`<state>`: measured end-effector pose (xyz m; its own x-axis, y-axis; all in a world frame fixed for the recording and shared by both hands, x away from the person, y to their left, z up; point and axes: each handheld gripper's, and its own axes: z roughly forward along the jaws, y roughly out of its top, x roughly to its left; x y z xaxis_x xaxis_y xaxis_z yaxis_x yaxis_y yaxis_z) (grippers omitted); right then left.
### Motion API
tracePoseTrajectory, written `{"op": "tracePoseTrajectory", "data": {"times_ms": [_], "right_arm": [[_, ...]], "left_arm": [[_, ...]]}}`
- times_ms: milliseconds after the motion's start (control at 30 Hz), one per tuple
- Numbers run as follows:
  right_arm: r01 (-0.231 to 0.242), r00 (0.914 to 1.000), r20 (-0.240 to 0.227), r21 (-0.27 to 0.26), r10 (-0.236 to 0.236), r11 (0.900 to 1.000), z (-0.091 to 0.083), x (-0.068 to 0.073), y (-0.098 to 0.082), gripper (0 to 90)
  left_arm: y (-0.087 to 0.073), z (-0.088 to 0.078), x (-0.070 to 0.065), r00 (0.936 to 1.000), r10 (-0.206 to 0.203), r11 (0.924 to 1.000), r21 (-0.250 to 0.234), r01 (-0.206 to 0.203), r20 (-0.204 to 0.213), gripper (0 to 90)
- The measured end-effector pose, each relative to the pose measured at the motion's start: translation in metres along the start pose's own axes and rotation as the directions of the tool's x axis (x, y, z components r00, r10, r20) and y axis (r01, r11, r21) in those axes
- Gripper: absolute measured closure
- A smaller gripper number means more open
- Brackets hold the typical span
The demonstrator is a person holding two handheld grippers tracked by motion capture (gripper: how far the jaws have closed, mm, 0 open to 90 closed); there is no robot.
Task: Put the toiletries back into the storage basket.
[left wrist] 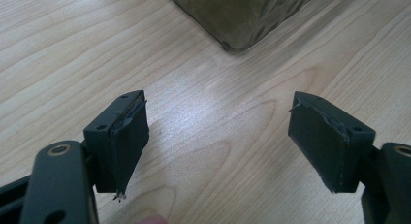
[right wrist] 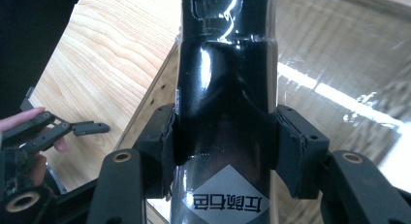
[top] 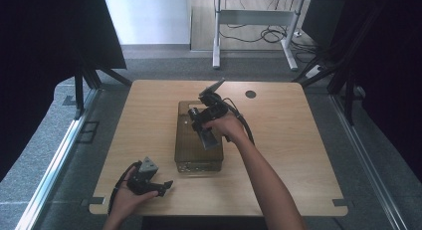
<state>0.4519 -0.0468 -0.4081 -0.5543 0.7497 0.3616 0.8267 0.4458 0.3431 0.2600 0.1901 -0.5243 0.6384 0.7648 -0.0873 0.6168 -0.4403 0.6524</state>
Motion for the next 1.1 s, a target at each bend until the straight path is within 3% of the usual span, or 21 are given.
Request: {"op": "tracePoseTrajectory", "data": {"times_ms": [367,867,1100], "right_arm": [[-0.026,0.9996,-0.009,0.01,0.027,1.0,0.028,0.011,0.008,46.8],[-0.048,0.9988,-0.008,0.021,0.048,0.999,0.042,0.011,0.008,46.8],[-0.099,0.9944,-0.036,0.012,0.099,0.995,0.049,0.012,0.009,46.8]], "left_arm": [[0.0,-0.002,0.001,1.0,-0.003,0.9999,-0.012,0.004,0.005,22.8],[0.0,-0.002,0.001,1.0,0.002,1.0,-0.007,-0.002,0.005,22.8],[0.001,-0.001,0.0,1.0,0.003,1.0,-0.009,-0.003,0.008,22.8]]}}
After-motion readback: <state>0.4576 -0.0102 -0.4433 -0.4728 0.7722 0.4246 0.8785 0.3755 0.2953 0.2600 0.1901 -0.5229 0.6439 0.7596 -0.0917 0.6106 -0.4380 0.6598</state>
